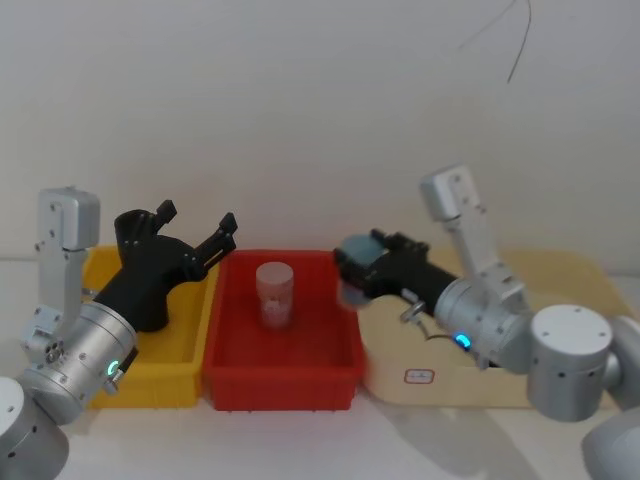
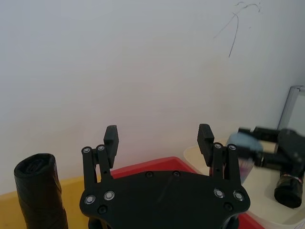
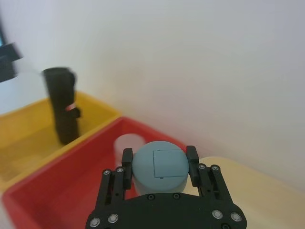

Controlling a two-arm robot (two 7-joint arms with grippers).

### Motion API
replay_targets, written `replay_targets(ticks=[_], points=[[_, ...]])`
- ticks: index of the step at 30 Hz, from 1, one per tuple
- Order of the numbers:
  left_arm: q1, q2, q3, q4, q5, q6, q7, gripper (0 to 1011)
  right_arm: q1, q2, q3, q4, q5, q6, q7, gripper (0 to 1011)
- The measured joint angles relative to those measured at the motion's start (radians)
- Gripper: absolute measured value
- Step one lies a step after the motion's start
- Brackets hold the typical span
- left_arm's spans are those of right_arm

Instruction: Pick up the garbage bag with the one hand and transfer it to the other hand.

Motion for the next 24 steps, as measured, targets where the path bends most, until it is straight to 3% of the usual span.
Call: replay_targets(ticks=[10, 17, 24], points=[[0.0, 0.0, 0.0, 0.0, 0.0, 0.0, 0.0, 1001, -0.001, 0.032, 0.066, -0.01, -0.016, -0.004, -0.06, 656], [0.0, 0.0, 0.0, 0.0, 0.0, 0.0, 0.0, 1000, -0.005, 0.053, 0.082, 0.012, -0.04, 0.001, -0.084, 672], [0.0, 0.0, 0.0, 0.0, 0.0, 0.0, 0.0, 1001, -0.019, 0.069, 0.083, 0.026, -0.066, 0.002, -0.093, 897]])
